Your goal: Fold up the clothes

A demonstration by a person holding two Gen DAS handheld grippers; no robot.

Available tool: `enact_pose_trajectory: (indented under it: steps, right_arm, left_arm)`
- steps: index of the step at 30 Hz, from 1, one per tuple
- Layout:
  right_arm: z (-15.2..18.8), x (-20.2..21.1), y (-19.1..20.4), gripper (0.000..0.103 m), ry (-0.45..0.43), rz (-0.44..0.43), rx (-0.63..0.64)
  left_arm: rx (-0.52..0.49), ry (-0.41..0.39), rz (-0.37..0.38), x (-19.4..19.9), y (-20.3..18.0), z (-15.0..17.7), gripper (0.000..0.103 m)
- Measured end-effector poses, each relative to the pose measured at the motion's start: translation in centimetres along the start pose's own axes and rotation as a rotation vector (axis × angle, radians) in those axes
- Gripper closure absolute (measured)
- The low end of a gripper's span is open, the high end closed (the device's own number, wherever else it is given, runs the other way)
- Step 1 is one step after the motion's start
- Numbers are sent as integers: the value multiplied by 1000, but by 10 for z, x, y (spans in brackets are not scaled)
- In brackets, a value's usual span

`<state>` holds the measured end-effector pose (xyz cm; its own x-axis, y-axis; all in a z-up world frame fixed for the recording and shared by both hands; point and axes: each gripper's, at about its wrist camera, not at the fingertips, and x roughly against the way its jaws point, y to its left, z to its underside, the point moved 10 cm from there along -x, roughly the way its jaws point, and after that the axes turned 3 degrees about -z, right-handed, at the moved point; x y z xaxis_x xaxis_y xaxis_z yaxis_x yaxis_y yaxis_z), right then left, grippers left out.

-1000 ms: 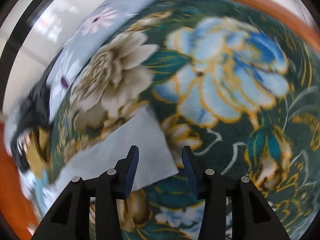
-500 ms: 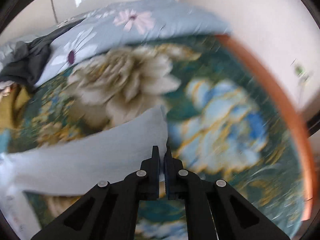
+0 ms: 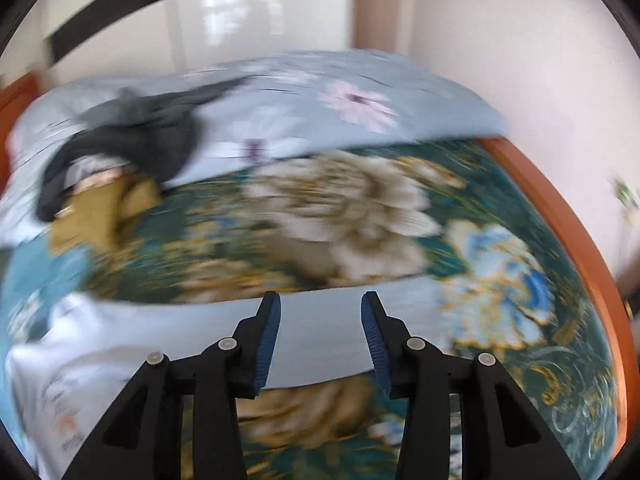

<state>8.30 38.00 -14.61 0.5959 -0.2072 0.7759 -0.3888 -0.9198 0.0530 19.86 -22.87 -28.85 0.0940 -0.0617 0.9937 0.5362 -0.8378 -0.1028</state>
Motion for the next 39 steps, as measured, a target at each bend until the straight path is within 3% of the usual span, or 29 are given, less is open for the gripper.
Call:
enact_pose_trajectory:
  steps: [6,10,13,16,20,25,28,30,32,34,39]
  right_arm:
    - [16,8,88,60,43,-167,93]
    - [31,8,123,60,82,-214,141]
    - [38,9,134,60,95,-226,168]
    - [42,11,138,60,101,-223,194]
    - [44,12,133,60,106,-192,218]
    - [57,6,126,60,157,-161,198]
    - [64,6,128,60,172,-159,210]
    - [68,6,131,60,174,-159,228]
    - [70,6,133,60,175,-161,238]
    - [72,4,135,60,181,-167,233]
    - [79,-4,144,60,202,-193,219]
  left_arm:
    - [-139,10,-24,-8,-23,9,100]
    - [-176,-31,-50,-1,-28,6,100]
    - [-158,-103,-77,16,-21,-13,100]
    - [-197,-198,-177,38,-6,-46,100]
    - [-351,-312,-381,63,22,-95,100]
    - [-571,-366,-506,56,25,-135,97]
    - [-632,-353,-453,46,15,-143,96]
    - [-597,-328,-334,42,14,-139,96]
    - [-523,-315,-218,46,23,-132,86]
    - [-392,-346,-186,59,54,-127,64]
    - [7,-296,-3,57,144,-87,59]
